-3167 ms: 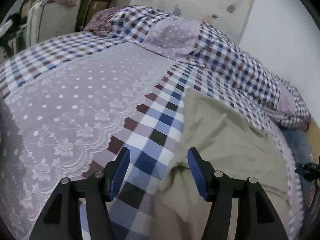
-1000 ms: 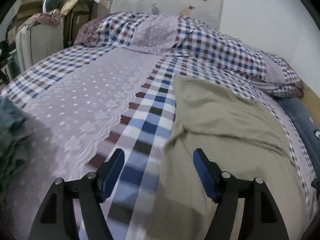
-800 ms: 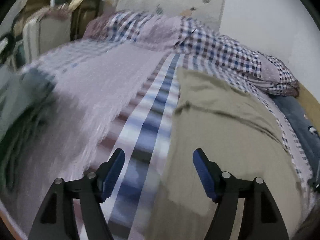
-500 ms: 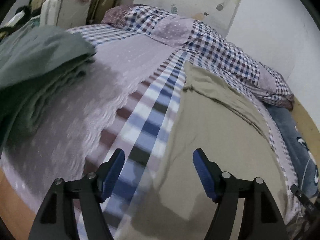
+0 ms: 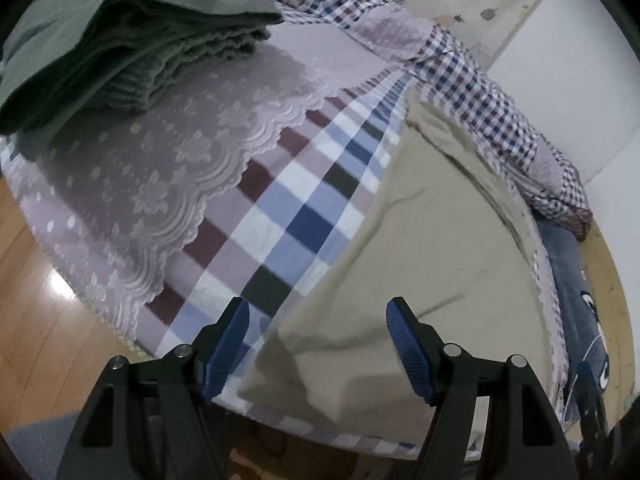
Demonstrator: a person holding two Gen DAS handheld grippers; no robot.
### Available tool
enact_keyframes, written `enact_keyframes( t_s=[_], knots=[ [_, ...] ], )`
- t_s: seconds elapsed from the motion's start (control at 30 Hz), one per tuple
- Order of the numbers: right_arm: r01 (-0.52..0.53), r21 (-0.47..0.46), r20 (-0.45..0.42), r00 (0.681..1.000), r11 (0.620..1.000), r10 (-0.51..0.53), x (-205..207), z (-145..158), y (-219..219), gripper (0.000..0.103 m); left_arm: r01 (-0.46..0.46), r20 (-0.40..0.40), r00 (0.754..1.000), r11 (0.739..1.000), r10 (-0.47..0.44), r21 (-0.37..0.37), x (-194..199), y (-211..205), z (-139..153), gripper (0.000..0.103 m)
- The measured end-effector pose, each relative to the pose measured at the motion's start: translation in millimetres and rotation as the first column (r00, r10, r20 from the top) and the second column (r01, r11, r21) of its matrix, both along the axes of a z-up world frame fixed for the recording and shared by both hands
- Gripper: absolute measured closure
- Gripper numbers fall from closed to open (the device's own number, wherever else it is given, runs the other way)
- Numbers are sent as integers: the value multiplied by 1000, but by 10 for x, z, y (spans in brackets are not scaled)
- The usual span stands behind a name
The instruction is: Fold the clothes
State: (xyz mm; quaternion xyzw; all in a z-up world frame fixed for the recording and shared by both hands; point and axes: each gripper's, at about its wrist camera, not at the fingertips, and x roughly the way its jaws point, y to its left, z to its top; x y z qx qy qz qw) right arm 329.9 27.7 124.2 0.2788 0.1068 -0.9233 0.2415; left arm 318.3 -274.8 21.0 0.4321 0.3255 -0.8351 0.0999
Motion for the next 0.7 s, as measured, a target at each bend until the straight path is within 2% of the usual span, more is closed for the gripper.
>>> enact_keyframes(
  t_s=[0.07,0.17,0.27,0.4,0.53,0.7],
  knots=[
    [-17,11,-14,1000,1000,17,50,-35,-59,35,-20,66,998,1000,20,-2,18,6,-77,28],
    [-24,16,-10,1000,1000,25,75,-111,-56,30,-27,176,984,999,22,32,28,21,-255,28],
    [-15,45,-1,1000,999,15,47,-220,-57,30,-7,184,983,999,-3,52,12,74,-286,28],
    [-12,74,23,1000,997,11,0,-320,-79,29,21,135,990,996,-33,86,-14,135,-246,28],
    [-21,66,17,1000,998,20,-14,-317,-99,27,51,126,990,994,-64,100,-50,213,-269,28],
    [-46,35,23,999,998,45,-11,-306,-166,26,104,13,994,980,-108,172,-10,260,-199,28]
  ],
)
